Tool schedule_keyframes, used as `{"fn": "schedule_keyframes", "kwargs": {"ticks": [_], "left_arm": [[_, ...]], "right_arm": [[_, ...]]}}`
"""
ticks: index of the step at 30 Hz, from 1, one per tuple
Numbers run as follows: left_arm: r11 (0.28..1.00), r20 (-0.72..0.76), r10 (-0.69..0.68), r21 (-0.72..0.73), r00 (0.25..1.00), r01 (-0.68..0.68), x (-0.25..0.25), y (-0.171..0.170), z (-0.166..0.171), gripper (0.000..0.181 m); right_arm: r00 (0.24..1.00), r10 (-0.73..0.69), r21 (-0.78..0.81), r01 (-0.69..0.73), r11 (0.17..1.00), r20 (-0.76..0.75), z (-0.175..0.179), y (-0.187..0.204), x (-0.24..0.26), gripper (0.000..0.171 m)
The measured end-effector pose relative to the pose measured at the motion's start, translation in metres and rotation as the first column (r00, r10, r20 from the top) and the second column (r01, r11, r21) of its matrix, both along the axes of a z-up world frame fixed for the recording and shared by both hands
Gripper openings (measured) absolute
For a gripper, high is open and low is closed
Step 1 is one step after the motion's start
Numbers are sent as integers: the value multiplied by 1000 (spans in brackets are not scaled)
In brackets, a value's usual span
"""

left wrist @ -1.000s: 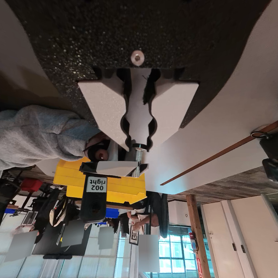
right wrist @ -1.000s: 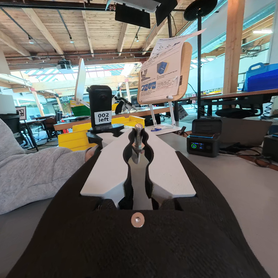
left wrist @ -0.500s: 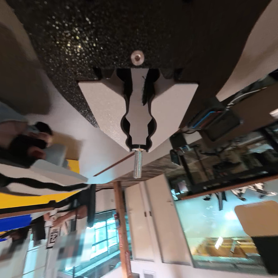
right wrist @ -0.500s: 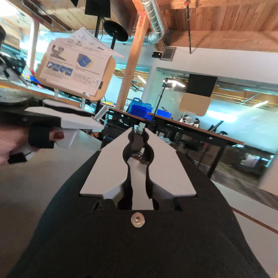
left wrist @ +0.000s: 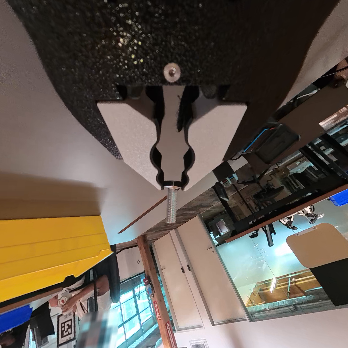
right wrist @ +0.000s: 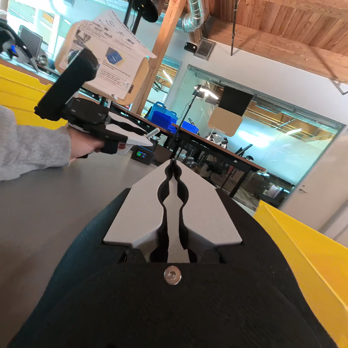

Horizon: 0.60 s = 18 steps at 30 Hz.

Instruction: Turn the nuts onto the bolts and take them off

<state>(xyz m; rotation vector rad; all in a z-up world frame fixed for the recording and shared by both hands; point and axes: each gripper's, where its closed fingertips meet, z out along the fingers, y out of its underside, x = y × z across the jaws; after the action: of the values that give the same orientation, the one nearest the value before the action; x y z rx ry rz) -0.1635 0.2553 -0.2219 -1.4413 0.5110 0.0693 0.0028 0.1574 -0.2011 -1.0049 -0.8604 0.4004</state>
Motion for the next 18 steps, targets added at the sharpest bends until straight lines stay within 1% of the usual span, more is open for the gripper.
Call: {"fn": "schedule_keyframes", "kwargs": {"ticks": [3, 8, 10, 13, 16, 18], "left_arm": [[1000, -40, 17, 10, 999, -17, 2, -1, -1, 16], [998, -50, 59, 4, 997, -59, -7, -1, -4, 16], [997, -45, 82, 0, 996, -82, -13, 0, -5, 16], [994, -33, 113, 0, 993, -113, -19, 3, -5, 16], [991, -58, 121, 60, 991, -118, -10, 4, 11, 16], [986, -103, 105, 141, 989, -90, 13, -1, 35, 16]], "right_arm": [[999, -45, 2, 45, 999, 23, -3, -13, 29, 0], [994, -98, 9, 97, 995, 38, -5, -34, 80, 0], [990, -143, 24, 142, 990, 17, 0, -40, 108, 0], [971, -233, 77, 236, 969, -56, 22, -51, 159, 0], [931, -345, 148, 360, 921, -117, 42, -72, 219, 0], [889, -436, 182, 456, 871, -142, 49, -90, 262, 0]]}}
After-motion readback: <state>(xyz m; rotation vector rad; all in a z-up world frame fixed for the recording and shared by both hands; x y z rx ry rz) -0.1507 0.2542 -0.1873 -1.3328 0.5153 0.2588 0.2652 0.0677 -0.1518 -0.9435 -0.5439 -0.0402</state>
